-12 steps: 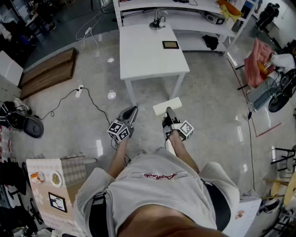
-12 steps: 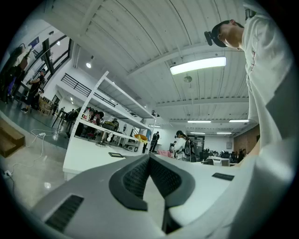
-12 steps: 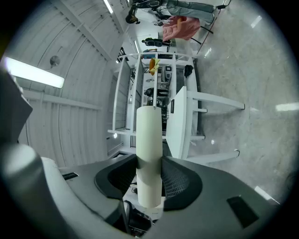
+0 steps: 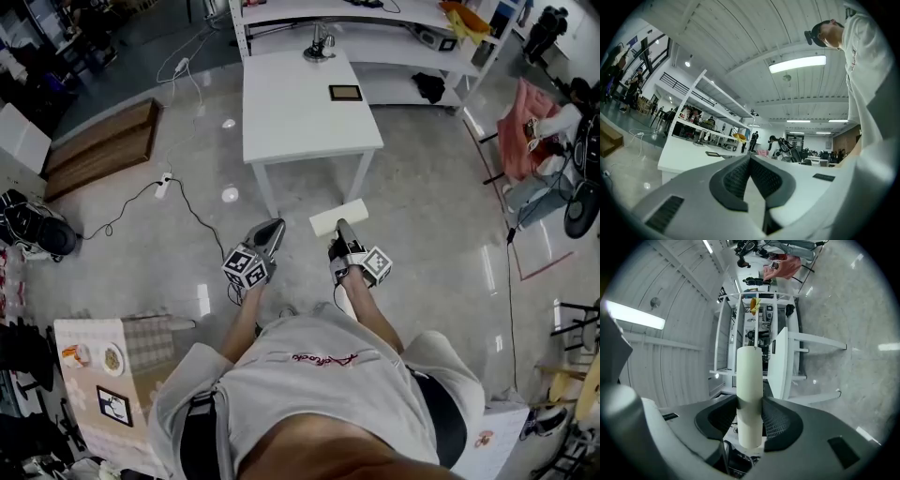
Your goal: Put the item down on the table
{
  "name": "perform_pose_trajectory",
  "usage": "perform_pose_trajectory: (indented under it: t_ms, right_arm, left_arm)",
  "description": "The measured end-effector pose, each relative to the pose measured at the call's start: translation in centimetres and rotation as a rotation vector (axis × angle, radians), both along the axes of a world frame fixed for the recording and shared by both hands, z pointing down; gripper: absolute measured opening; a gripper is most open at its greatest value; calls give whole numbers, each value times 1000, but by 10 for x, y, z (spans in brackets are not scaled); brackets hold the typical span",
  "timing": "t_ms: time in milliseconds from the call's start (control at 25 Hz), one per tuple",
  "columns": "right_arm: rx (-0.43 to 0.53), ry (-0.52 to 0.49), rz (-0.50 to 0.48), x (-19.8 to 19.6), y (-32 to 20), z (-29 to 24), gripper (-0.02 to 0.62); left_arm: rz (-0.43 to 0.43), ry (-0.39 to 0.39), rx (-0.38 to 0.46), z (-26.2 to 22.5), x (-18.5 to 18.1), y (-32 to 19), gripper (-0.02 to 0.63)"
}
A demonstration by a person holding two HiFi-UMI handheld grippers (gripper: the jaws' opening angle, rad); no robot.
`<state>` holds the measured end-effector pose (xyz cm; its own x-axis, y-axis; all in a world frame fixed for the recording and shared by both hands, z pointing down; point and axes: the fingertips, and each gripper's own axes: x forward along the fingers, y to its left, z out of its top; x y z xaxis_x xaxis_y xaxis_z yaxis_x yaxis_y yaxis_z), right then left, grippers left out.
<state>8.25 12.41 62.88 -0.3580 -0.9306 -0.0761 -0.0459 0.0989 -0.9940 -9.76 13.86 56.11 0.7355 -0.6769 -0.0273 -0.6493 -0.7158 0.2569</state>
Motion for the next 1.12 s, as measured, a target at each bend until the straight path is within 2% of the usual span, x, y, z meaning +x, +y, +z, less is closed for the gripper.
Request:
perform_pose_trajectory:
  t_ms: [640,1120]
  right_arm:
    - [13,25,-23,34,10,11,195]
    - [19,36,-79,30,-11,10,195]
  left_arm:
    - [2,25,-17,10,47,11,14]
    - [-33,21,-2,10,51,-8,14]
